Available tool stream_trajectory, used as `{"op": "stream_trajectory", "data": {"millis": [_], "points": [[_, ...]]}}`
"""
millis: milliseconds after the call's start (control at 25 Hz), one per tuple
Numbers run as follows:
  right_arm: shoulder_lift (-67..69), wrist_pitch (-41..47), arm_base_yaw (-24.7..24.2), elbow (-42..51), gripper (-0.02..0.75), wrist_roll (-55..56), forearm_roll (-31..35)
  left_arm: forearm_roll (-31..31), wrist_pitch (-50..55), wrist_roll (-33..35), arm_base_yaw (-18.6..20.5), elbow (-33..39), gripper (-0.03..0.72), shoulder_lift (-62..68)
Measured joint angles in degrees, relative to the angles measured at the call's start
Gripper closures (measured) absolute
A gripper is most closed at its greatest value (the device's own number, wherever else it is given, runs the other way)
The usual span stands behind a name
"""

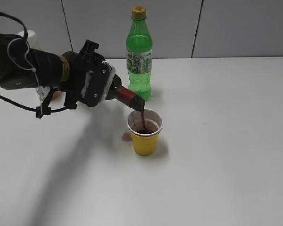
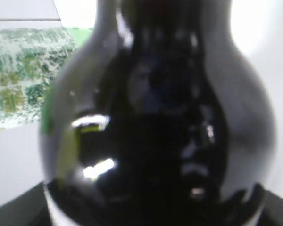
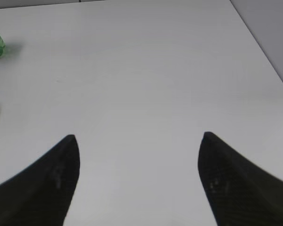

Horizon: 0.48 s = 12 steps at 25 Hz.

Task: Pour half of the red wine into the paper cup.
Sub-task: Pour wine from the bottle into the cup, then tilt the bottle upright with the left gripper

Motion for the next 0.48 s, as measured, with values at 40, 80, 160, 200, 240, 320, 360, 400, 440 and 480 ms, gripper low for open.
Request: {"op": "stream_trajectory", "data": {"millis": [40, 80, 160, 200, 240, 320, 360, 400, 440, 480], "points": [[0.00, 0.00, 0.00, 0.00, 0.148, 0.00, 0.00, 0.00, 0.00, 0.00, 0.00, -0.12, 0.144, 0.00], [0.00, 0.00, 0.00, 0.00, 0.148, 0.00, 0.00, 0.00, 0.00, 0.00, 0.00, -0.12, 0.144, 0.00], [0.00, 0.00, 0.00, 0.00, 0.148, 0.00, 0.00, 0.00, 0.15, 0.00, -0.03, -0.12, 0.144, 0.00], [0.00, 0.00, 0.00, 0.00, 0.148, 0.00, 0.00, 0.00, 0.23, 0.00, -0.07, -0.15, 0.144, 0.00], [0.00, 0.00, 0.00, 0.00, 0.148, 0.00, 0.00, 0.00, 0.23, 0.00, -0.07, -0.15, 0.144, 0.00], [0.00, 0.00, 0.00, 0.00, 0.148, 0.00, 0.00, 0.00, 0.28, 0.00, -0.07, -0.15, 0.144, 0.00], [0.00, 0.00, 0.00, 0.00, 0.148, 0.00, 0.00, 0.00, 0.28, 0.00, -0.07, -0.19, 0.144, 0.00], [0.00, 0.00, 0.00, 0.00, 0.148, 0.00, 0.00, 0.00, 0.37, 0.00, -0.07, -0.26, 0.144, 0.00], [0.00, 0.00, 0.00, 0.00, 0.148, 0.00, 0.00, 0.00, 0.41, 0.00, -0.07, -0.42, 0.144, 0.00], [0.00, 0.00, 0.00, 0.00, 0.148, 0.00, 0.00, 0.00, 0.41, 0.00, -0.07, -0.60, 0.144, 0.00]]}}
